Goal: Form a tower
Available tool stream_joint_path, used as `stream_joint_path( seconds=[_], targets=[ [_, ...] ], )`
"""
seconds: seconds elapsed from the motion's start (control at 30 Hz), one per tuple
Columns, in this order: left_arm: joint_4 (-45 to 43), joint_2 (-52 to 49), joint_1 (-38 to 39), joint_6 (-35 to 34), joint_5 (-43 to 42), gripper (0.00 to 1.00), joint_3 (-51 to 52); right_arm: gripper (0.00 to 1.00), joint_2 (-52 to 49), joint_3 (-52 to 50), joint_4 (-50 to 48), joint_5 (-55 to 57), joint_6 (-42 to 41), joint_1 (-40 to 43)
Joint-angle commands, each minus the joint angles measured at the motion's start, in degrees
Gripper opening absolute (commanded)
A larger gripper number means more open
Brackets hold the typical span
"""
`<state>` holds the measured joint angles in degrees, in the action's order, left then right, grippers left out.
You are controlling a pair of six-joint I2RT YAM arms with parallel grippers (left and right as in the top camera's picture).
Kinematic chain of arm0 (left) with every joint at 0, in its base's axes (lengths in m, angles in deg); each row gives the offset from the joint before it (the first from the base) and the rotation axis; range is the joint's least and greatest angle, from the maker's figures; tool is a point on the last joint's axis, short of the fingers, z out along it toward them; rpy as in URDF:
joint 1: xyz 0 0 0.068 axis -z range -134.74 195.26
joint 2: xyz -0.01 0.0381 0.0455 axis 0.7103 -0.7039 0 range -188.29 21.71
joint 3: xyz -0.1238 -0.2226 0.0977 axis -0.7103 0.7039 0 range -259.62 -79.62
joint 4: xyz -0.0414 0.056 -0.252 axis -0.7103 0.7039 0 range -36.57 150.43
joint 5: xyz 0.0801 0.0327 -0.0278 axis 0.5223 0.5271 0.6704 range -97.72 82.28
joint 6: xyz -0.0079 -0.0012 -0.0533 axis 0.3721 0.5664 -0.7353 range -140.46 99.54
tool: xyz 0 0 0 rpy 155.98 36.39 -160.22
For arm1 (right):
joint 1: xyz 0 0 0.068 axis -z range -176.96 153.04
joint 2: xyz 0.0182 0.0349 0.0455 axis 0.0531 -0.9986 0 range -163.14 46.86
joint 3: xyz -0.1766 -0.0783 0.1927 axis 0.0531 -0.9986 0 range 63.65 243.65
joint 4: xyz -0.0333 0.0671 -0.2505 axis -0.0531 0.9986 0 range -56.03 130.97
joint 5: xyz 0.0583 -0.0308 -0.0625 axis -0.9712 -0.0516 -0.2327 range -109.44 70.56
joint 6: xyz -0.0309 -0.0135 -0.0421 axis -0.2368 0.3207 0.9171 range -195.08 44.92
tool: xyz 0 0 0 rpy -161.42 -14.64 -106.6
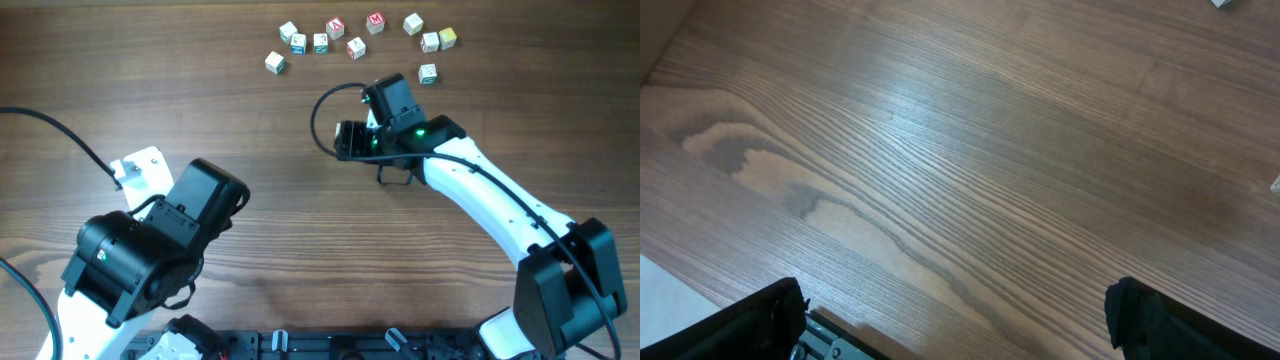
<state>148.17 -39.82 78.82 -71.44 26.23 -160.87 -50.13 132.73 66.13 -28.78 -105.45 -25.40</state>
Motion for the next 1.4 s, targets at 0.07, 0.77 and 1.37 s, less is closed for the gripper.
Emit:
stream_joint_path(
  seconds=[0.07,0.77,1.37],
  targets=[
    [0.00,0.09,-0.35,-0.92,-0.07,1.00,0.07,0.05,-0.35,0.61,1.51,1.57,-3.19,0.11],
    [0.02,0.09,-0.35,-0.92,-0.07,1.00,0.07,0.05,-5.14,0.61,-5.03,1.92,-2.60,-0.59],
    [0.00,0.09,-0.35,-0.92,-0.07,1.00,0.07,0.05,-6.14,0.61,-4.52,2.12,-1.09,-1.70]
  ],
)
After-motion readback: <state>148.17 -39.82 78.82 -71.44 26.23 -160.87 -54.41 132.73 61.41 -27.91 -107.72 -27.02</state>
